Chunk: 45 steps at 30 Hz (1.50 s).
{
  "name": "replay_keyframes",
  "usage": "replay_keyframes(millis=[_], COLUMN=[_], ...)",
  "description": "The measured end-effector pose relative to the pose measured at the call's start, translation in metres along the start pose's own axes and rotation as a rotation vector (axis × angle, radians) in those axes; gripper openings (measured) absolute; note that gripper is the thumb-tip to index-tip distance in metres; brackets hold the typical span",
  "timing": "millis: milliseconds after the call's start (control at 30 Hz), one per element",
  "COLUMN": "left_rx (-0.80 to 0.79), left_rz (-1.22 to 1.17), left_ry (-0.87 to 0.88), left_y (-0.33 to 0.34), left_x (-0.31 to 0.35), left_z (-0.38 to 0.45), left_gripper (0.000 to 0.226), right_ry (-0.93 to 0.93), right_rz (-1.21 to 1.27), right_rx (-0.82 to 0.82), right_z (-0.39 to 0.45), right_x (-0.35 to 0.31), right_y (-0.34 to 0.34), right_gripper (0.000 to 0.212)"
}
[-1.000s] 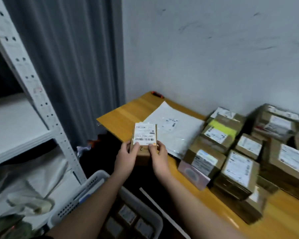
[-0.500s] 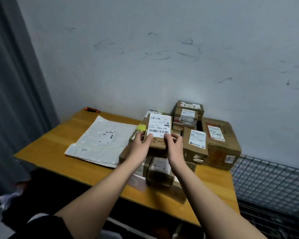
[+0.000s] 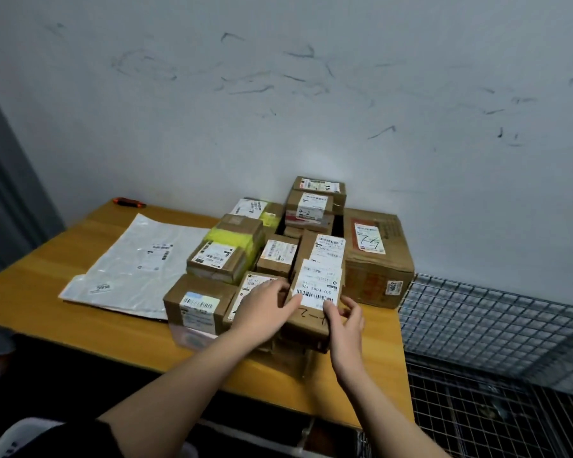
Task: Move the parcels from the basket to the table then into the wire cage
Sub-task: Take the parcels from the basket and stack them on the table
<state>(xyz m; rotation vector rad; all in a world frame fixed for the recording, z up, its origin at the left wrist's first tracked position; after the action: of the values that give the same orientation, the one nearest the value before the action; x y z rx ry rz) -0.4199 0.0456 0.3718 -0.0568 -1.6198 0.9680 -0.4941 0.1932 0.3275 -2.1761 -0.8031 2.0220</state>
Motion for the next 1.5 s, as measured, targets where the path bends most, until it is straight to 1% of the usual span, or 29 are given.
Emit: replay_keyframes(millis=[67,133,300,433,500,600,733,933,1000,1100,1167,1267,1333,1400,1500], left_rx=[-0.012,-0.045,-0.131,-0.333,-0.394,-0.414,-0.434,-0.434,-0.428,-0.401,-0.368,-0.297,-0.184,-0.011,0.242], left_rz=[0.14,0.255,0.373,0.519,0.555,0.574,0.593,0.587,0.585,0.584,0.58,0.53,0.486,0.43,0.394], left_ry=[0.061,0.075,0.043,0.0,-0.014,-0.002,0.027,0.042,0.043,0.057,0.071,0.108,0.173,0.227,0.233], left_y=[0.004,0.005,0.003,0.005,0.005,0.005,0.004,0.002,0.002,0.002,0.0,-0.007,-0.02,-0.043,-0.092], left_x=[-0.004,-0.011,-0.032,-0.046,-0.05,-0.052,-0.054,-0.057,-0.056,-0.055,-0.053,-0.047,-0.038,-0.032,-0.044], left_z=[-0.003,-0.004,-0.007,-0.014,-0.017,-0.018,-0.017,-0.013,-0.012,-0.011,-0.009,-0.006,-0.005,-0.007,-0.02], left_gripper=[0.046,0.047,0.045,0.065,0.073,0.078,0.077,0.074,0.072,0.067,0.064,0.057,0.046,0.036,0.024], right_ry=[0.005,0.036,0.186,0.226,0.248,0.271,0.316,0.385,0.37,0.27,0.162,-0.043,-0.224,-0.401,-0.609], right_rz=[-0.016,-0.043,-0.061,-0.06,-0.022,0.061,0.127,0.15,0.119,0.006,-0.115,-0.282,-0.317,-0.337,-0.362], right_rx=[0.011,0.01,-0.022,-0.052,-0.065,-0.105,-0.141,-0.154,-0.176,-0.14,-0.028,0.163,0.244,0.229,0.06], right_z=[-0.006,-0.009,-0.007,0.0,0.006,0.016,0.03,0.041,0.04,0.034,0.028,0.015,0.006,-0.007,-0.032], right_x=[0.015,0.028,0.048,0.059,0.065,0.073,0.081,0.084,0.08,0.064,0.048,0.018,-0.008,-0.039,-0.08], right_y=[0.003,0.009,0.021,0.029,0.033,0.04,0.049,0.057,0.056,0.046,0.034,0.017,0.016,0.027,0.068], right_gripper=[0.033,0.035,0.039,0.043,0.043,0.04,0.039,0.047,0.05,0.052,0.048,0.033,0.019,0.011,0.009])
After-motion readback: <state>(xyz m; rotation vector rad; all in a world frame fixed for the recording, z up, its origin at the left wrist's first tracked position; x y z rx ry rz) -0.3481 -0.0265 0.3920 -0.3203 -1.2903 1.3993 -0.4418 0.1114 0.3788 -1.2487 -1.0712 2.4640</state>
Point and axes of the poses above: each hand's wrist, its own z-axis towards the middle knuckle, its own y-axis out of the palm, x = y × z, the point moved 4 cm from there along z, towards the middle knuckle, and after that the axes turned 15 degrees about -z, right-handed, at the moved point
